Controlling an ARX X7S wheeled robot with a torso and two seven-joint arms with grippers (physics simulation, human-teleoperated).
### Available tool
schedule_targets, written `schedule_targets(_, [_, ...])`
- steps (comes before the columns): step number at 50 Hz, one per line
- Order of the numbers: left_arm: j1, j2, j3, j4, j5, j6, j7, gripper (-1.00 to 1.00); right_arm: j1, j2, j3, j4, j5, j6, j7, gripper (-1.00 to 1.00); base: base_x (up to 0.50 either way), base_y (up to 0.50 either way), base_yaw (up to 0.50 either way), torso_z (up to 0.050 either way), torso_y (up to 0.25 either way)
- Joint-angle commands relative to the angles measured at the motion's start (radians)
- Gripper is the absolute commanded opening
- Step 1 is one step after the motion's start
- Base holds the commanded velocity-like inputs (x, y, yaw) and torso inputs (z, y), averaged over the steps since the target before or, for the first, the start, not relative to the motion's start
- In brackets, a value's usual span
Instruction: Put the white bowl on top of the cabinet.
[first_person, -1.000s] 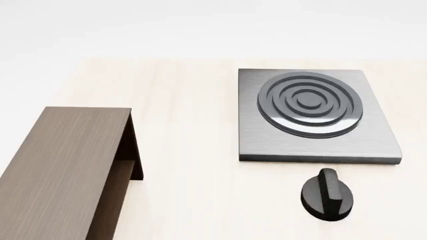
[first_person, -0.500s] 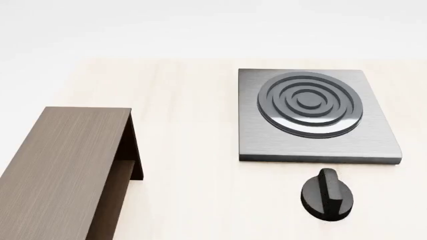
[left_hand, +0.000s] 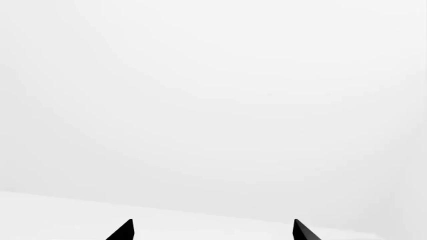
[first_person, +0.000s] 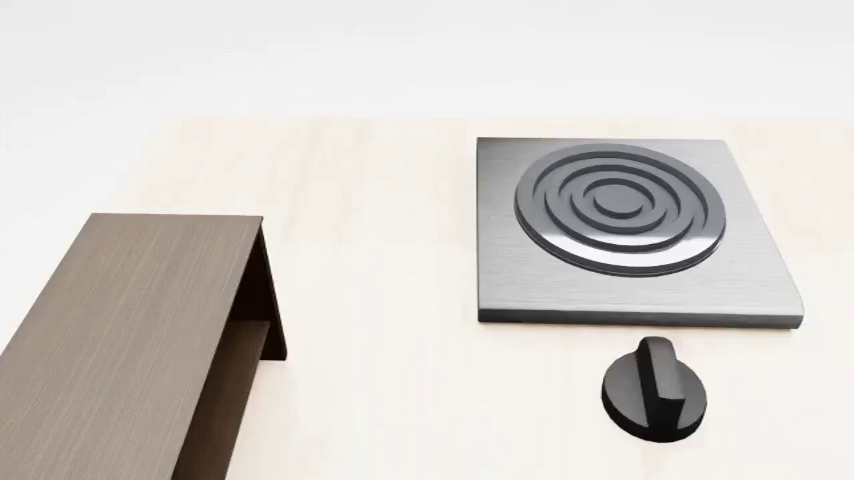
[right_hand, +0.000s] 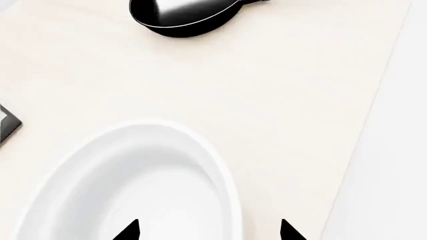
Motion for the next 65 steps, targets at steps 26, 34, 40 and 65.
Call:
schedule_targets(26, [-0.025,0.011,0.036,-0.051,0.04,-0.021,0.029,1.0,0.038,-0.061,-0.04,0.141,-0.053,-0.01,-0.047,1.0,0.0,0.0,0.0,0.0,0.0])
schedule_targets(34, [-0.024,0.011,0.038,-0.049,0.042,-0.021,0.027,1.0,0.026,-0.069,-0.038,0.157,-0.059,-0.016,-0.053,1.0,0.0,0.0,0.0,0.0,0.0])
schedule_targets(40, [-0.025,0.01,0.04,-0.052,0.043,-0.021,0.027,1.0,0.026,-0.079,-0.043,0.172,-0.064,-0.02,-0.052,1.0,0.0,0.0,0.0,0.0,0.0])
schedule_targets(65, [-0.026,0.009,0.045,-0.054,0.047,-0.022,0.022,1.0,0.035,-0.106,-0.061,0.263,-0.067,-0.023,-0.08,1.0,0.0,0.0,0.0,-0.001,0.0])
